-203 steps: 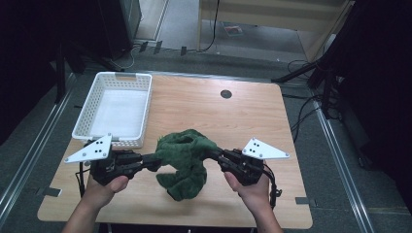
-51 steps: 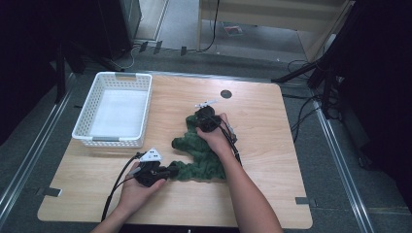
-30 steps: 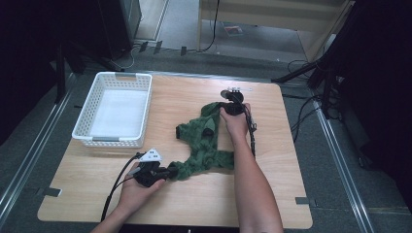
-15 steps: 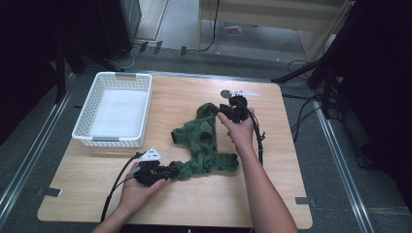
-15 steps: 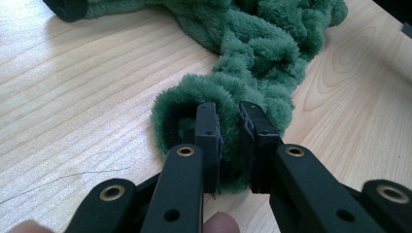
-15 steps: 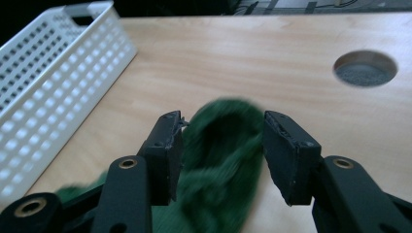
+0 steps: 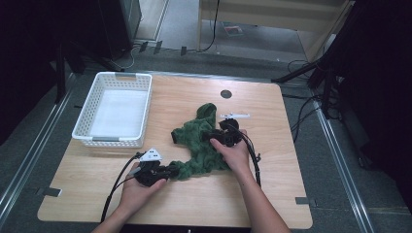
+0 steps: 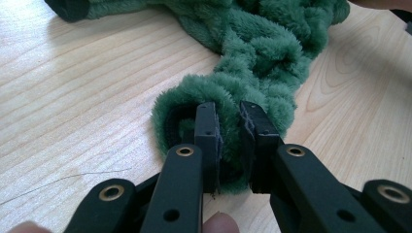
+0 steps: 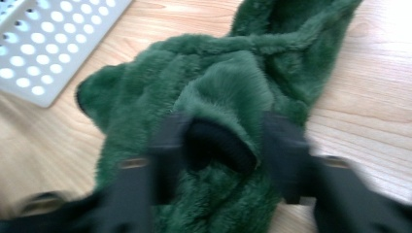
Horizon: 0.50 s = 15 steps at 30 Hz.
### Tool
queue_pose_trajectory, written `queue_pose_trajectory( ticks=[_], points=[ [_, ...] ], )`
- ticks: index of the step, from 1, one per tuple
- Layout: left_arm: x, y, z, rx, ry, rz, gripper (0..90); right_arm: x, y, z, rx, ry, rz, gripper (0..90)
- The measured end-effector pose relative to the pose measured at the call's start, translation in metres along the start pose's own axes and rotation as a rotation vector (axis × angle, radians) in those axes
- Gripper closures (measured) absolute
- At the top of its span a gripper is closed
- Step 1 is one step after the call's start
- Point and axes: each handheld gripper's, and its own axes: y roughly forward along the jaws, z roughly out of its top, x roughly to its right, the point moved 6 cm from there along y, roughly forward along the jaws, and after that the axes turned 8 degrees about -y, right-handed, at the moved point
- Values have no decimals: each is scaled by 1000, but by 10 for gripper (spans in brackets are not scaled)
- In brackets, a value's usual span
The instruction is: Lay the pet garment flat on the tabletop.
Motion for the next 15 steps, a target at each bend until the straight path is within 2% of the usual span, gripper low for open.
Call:
queue_pose_trajectory(
  ticks=[2,4,10,15],
  points=[
    [0,0,0,-1,-3,-2,809,3,-2,0,-4,-13,-34,814],
    [-1,-1,0,-7,-3,-4,813,8,-7,2,9,5,-38,840],
    [-1,-1,0,-5,-4,-2,816,27,-35,10,78,22,-61,840],
    [-2,-1,1,5,-13,17,825,44,-50,8,85,37,-68,832]
  ],
)
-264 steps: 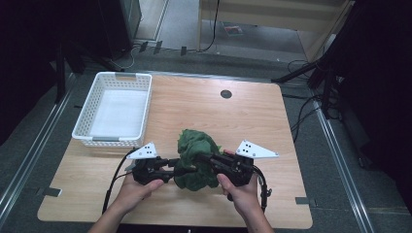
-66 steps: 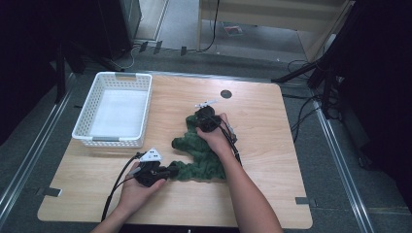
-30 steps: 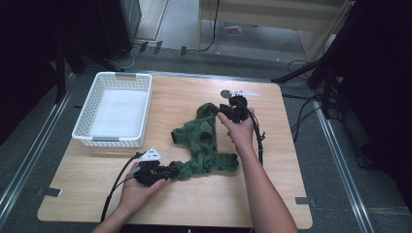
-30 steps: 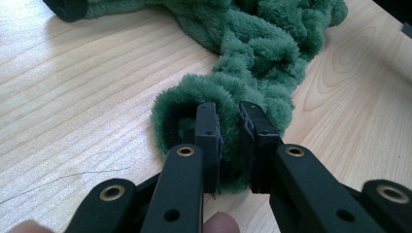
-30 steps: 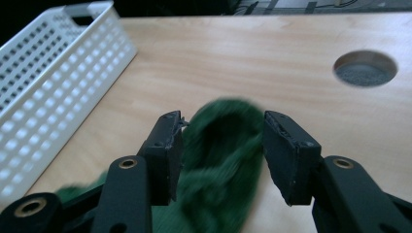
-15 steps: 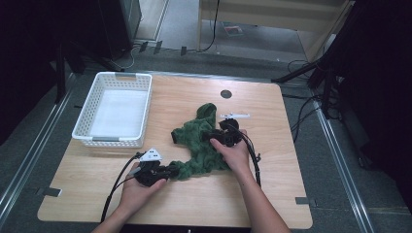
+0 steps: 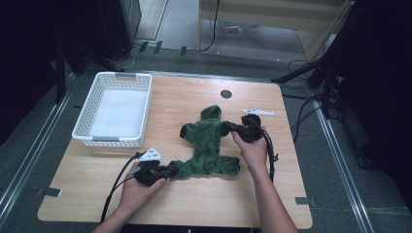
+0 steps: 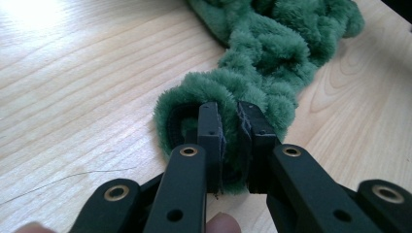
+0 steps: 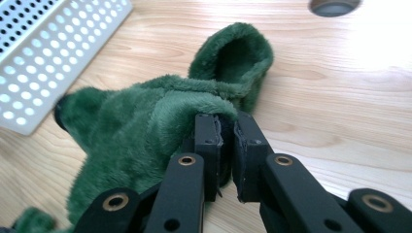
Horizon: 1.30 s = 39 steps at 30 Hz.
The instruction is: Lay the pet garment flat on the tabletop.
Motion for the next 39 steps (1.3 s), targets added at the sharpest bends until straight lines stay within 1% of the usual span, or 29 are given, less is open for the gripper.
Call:
queue_pose_trajectory(
  ticks=[2,4,6,7,9,11,13,14,15,16,17,19,21,22,23,24,26,27,28,29,30,31,32,34,35,37,38,39],
  points=[
    [0,0,0,0,-5,2,825,4,-1,-5,-18,-9,2,832],
    [0,0,0,1,-7,6,826,9,3,-16,-72,-43,-35,831],
    [-1,0,0,3,-11,8,834,15,9,-26,-112,-55,-70,833],
    [-1,0,0,3,-12,9,838,20,10,-30,-118,-44,-94,835],
    [-1,0,0,3,-11,10,846,29,11,-36,-114,-9,-107,836],
    [-1,0,0,3,-11,8,848,35,12,-41,-119,-16,-139,835],
    [-2,0,1,5,-17,4,847,35,14,-44,-128,-30,-142,826],
    [-2,0,1,4,-17,4,845,35,14,-45,-131,-37,-145,802],
    [-2,0,1,4,-17,3,844,35,14,-45,-124,-38,-149,767],
    [-1,0,1,6,-17,2,841,35,12,-44,-112,-33,-142,742],
    [-1,0,1,10,-13,-2,833,34,11,-42,-97,-30,-131,691],
    [1,-1,1,18,0,-14,807,33,6,-38,-63,-35,-136,557],
    [2,-3,1,26,17,-24,763,27,-2,-32,-26,-48,-136,497],
    [3,-4,2,33,22,-32,727,23,-8,-29,4,-53,-135,485],
    [3,-4,2,42,18,-36,710,17,-14,-26,34,-63,-130,481],
    [4,-5,3,49,16,-41,698,12,-20,-23,62,-77,-139,479],
    [5,-6,5,60,14,-52,664,3,-31,-17,93,-98,-169,469],
    [6,-6,5,59,20,-55,661,-1,-36,-15,109,-106,-191,463],
    [7,-6,5,58,29,-52,659,-5,-42,-13,124,-102,-207,468],
    [8,-6,5,57,34,-53,658,-8,-47,-13,134,-90,-206,472],
    [9,-6,5,59,38,-52,656,-13,-49,-15,137,-75,-191,483],
    [10,-6,5,61,36,-52,656,-20,-49,-18,129,-70,-159,503],
    [11,-5,5,59,37,-49,656,-28,-47,-24,108,-77,-111,534],
    [11,-4,6,61,40,-45,658,-46,-37,-38,41,-109,-20,561],
    [11,-3,6,60,39,-37,659,-55,-32,-44,9,-126,-1,568],
    [10,0,5,51,36,-26,671,-67,-19,-53,-44,-158,8,568],
    [11,1,4,46,30,-19,683,-70,-11,-56,-64,-169,9,564],
    [10,2,3,35,36,-11,710,-72,-3,-58,-85,-169,-6,561]
  ],
)
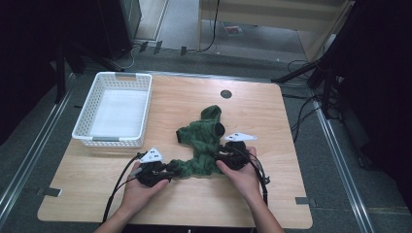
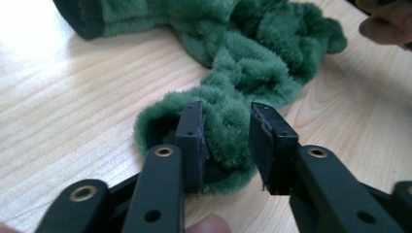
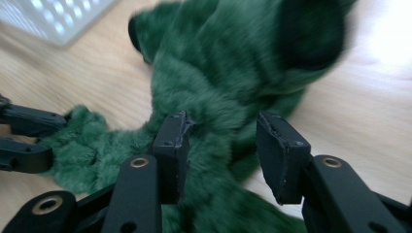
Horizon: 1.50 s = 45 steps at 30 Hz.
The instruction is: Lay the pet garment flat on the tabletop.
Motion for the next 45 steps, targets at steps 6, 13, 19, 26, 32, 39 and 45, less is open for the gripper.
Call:
queue_pose_trajectory(
  ticks=[6,13,19,26,32,39,45],
  points=[
    [-1,2,-2,-27,-6,34,838,0,19,-9,-74,-35,-98,834],
    [-2,1,-2,-29,-12,26,859,20,-18,-6,4,35,-124,856],
    [-1,1,-3,-35,-15,18,860,34,-7,-34,-118,77,-146,855],
    [5,-7,4,21,0,-58,628,29,-28,-17,2,101,-131,561],
    [8,-19,27,75,-10,-119,507,14,-51,14,147,78,-71,549],
    [-2,-9,69,154,-68,-31,502,-11,-3,0,64,-22,-93,547],
    [-14,13,104,174,-117,51,501,-2,13,-21,-33,-31,-99,609]
  ],
)
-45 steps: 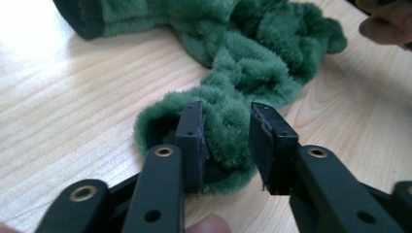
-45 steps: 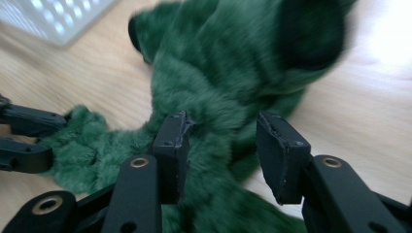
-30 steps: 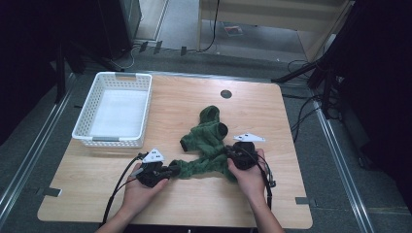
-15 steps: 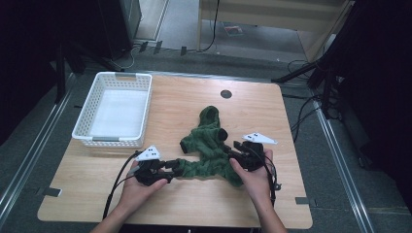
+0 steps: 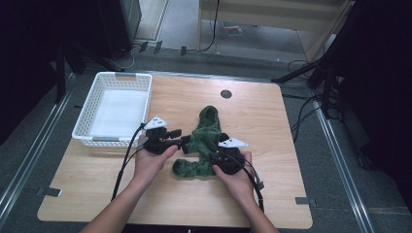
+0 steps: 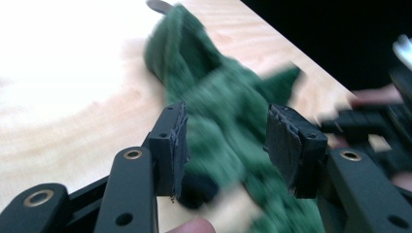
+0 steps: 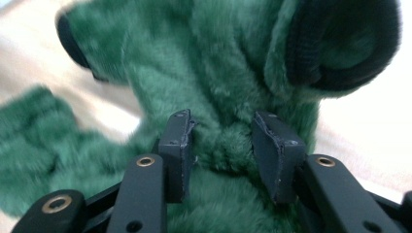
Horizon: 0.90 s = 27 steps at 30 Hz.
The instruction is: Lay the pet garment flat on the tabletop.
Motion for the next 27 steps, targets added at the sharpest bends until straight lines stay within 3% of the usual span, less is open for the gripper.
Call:
queue_pose_trajectory(
  ticks=[5,8,13,17,18,20,23,25,27],
  points=[
    [-4,25,12,-12,-25,40,489,3,-11,-16,-33,-49,25,620],
    [-2,42,13,-41,-14,62,473,2,-19,-24,-36,-65,48,614],
    [10,67,9,-83,-6,53,420,-4,-28,-35,-26,-104,106,610],
    [12,86,7,-122,25,147,402,-13,-35,-43,-18,-206,179,613],
    [8,90,6,-141,35,197,411,-14,-37,-45,-15,-218,187,614],
    [3,97,5,-171,35,224,429,-15,-40,-49,-2,-224,197,619],
    [-3,106,4,-191,97,309,562,-15,-43,-53,6,-214,201,623],
    [-7,109,6,-190,126,330,749,-16,-45,-55,6,-208,191,638],
    [-13,109,8,-190,148,345,852,-16,-47,-57,-1,-207,176,674]
  ],
)
